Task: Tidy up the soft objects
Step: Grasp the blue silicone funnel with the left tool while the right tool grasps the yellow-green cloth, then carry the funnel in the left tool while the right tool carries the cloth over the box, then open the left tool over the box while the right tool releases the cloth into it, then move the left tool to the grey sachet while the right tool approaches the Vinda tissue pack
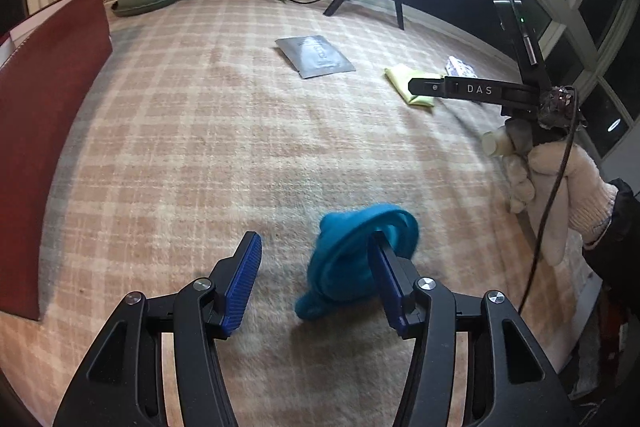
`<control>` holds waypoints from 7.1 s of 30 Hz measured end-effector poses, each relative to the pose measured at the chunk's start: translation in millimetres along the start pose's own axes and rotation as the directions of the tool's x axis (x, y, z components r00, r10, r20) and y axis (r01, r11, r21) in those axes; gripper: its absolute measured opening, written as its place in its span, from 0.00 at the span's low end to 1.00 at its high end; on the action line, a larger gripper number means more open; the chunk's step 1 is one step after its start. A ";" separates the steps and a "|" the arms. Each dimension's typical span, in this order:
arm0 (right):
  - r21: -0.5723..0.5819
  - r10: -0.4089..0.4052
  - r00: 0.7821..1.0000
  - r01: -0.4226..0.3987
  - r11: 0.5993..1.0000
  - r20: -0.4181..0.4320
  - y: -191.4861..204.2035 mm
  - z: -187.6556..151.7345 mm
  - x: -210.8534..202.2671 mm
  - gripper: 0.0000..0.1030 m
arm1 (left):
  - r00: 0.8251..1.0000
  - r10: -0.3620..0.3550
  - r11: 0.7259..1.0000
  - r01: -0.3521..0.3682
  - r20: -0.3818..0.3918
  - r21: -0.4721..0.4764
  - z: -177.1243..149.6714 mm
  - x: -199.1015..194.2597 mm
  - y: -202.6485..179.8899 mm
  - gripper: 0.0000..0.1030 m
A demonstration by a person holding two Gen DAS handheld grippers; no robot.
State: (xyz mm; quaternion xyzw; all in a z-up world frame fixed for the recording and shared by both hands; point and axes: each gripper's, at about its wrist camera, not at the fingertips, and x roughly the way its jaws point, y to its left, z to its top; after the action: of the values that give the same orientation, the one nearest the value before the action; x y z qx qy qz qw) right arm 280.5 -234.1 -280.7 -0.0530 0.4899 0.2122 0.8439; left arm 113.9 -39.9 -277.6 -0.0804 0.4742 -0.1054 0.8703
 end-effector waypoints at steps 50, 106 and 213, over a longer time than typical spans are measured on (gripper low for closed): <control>-0.150 0.094 0.987 -0.074 0.986 0.130 64.2 13.7 -73.7 0.05 | 0.981 -0.058 0.990 0.082 0.187 -0.119 33.1 -41.7 8.9 0.21; -0.202 0.381 0.897 -0.425 0.882 -0.222 415.8 164.0 57.0 0.55 | 0.928 0.285 0.923 -0.199 0.240 -0.329 46.6 -167.2 240.3 0.61; 0.376 0.061 0.996 -0.032 0.926 -0.066 -156.6 27.3 -9.8 0.67 | 0.994 0.026 0.953 -0.056 -0.103 -0.296 170.9 124.8 19.6 0.68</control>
State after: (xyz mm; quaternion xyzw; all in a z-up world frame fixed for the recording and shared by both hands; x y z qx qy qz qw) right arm 362.5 -370.6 -276.9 0.1124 0.5542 0.1326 0.8140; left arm 325.9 -46.6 -291.4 -0.1959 0.5282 -0.0182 0.8260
